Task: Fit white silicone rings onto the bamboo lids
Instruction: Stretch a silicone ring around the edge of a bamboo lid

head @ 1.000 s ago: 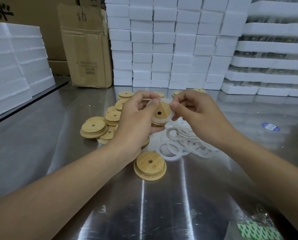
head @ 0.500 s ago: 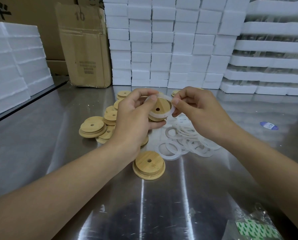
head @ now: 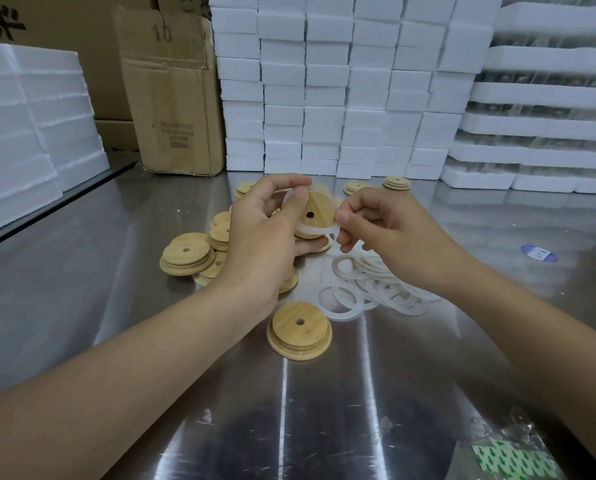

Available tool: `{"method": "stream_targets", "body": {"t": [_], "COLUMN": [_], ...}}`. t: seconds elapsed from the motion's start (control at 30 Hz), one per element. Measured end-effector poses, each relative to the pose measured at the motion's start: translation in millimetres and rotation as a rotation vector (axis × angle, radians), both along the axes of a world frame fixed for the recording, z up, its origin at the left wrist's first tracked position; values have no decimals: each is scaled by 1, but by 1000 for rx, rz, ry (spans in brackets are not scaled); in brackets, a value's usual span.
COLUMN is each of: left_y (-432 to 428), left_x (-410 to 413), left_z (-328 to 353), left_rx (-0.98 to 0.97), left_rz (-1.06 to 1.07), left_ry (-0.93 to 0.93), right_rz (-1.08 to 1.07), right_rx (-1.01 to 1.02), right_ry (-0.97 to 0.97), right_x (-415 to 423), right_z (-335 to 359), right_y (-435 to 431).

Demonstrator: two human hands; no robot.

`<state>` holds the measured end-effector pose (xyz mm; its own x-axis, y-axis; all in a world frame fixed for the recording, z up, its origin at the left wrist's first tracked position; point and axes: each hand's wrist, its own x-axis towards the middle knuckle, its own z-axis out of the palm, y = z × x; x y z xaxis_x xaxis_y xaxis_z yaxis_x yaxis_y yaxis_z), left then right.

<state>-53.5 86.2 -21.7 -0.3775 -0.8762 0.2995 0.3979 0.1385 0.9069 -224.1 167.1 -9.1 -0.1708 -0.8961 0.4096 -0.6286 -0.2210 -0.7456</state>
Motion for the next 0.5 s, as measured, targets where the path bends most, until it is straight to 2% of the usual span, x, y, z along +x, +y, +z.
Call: {"method": "stream_targets", "body": {"t": [0.27,0.5], "left_y": [-2,-1], "left_x": [1,-2], "left_z": [-1,-7], "left_rx": [10,-105], "left_rz": [13,-25], "left_ry": [45,-32], "right_rz": [40,-40], "right_rx": [42,40], "right_ry": [21,29], "right_x": [-3,-9], "right_z": [6,-2], "right_y": [2,1]}}
